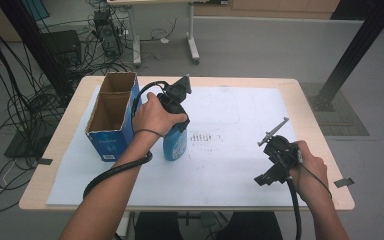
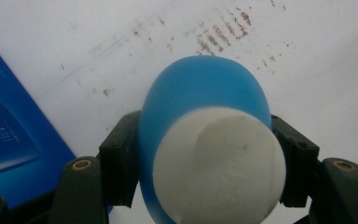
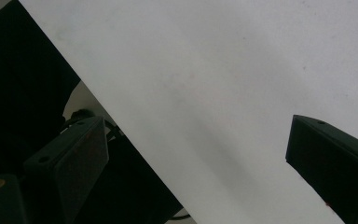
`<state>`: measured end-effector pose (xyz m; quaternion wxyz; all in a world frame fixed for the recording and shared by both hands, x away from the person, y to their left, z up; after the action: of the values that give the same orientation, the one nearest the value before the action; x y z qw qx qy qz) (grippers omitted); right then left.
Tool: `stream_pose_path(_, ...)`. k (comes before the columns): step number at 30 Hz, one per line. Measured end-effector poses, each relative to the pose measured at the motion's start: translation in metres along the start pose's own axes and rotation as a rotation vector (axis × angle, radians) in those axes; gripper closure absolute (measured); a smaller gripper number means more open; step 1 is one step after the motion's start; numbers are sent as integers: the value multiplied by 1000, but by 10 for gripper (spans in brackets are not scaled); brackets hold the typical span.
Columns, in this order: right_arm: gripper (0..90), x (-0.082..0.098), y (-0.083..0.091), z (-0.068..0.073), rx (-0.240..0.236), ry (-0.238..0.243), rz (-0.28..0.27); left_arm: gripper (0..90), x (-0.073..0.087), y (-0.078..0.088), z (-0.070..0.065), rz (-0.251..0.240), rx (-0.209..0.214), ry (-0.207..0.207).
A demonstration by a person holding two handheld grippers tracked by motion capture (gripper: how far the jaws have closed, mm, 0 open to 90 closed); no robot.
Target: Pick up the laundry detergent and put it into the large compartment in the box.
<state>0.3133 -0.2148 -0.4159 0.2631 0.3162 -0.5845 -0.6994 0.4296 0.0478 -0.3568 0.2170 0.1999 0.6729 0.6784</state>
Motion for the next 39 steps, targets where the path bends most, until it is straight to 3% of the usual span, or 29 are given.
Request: stream_pose_path(39, 54, -2, -1, -3, 9, 3, 10, 377, 0, 1, -5, 0, -31, -13)
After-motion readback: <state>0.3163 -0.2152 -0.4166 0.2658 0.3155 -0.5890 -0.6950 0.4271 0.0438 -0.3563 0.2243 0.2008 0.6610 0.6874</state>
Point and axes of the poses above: each handheld gripper's, and its own axes: y roughly backward along the jaws, x roughly out of its underside, z roughly to its left, the point moved 8 cm from there along -y, roughly forward along the jaws, and after that the axes turned 10 degrees about z, right-handed, at the moved point
